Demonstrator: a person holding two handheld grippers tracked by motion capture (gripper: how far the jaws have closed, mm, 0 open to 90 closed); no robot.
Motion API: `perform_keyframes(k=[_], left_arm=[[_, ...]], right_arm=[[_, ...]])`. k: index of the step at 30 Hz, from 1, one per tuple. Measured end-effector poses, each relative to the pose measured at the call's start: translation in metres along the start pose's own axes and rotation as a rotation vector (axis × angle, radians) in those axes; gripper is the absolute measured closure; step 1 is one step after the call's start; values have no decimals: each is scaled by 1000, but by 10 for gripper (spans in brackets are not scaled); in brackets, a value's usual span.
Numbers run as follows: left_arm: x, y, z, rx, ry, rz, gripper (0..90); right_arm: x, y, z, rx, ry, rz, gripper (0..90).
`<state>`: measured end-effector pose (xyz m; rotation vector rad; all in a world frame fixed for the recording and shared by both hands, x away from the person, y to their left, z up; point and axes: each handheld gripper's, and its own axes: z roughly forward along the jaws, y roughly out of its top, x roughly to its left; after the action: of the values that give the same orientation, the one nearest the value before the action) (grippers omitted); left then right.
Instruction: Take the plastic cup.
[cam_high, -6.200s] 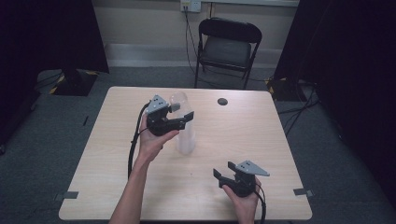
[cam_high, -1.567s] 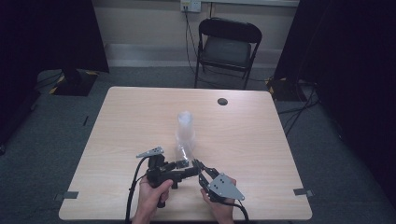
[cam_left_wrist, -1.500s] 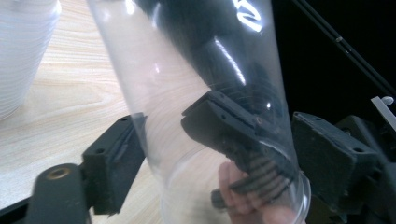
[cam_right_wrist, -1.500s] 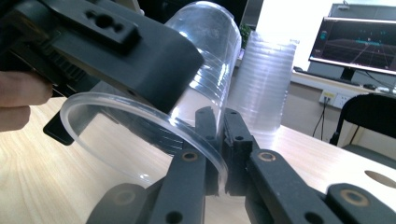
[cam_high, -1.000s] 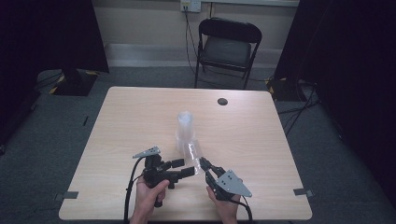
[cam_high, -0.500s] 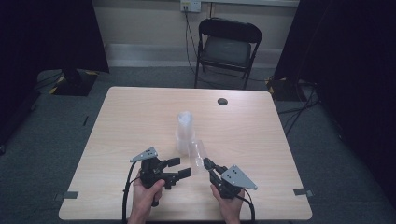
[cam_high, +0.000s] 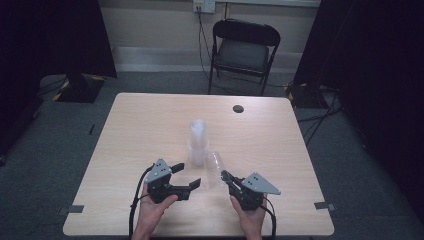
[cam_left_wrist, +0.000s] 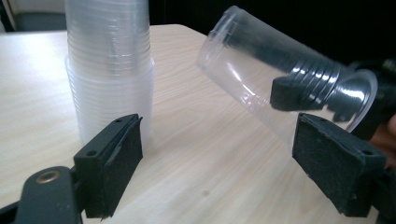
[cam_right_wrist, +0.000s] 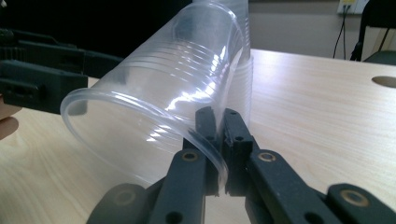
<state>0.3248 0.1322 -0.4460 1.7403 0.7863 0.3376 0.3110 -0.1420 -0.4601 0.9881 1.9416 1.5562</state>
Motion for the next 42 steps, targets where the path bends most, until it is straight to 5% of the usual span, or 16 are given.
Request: perform_keyframes(k=[4,11,23,42], left_arm=[[-1,-2,1,44,25,49,160],[-1,-3,1,51,13,143,163],[-7,-5,8,109,101,338,177],[-8,-15,15,68,103,419,153]], right_arm=[[0,3,2,33,32,15,869],[-2,9,2,96,75,32,869],[-4,18,10,240,145,73,861],[-2,33,22,368,215,115,864]])
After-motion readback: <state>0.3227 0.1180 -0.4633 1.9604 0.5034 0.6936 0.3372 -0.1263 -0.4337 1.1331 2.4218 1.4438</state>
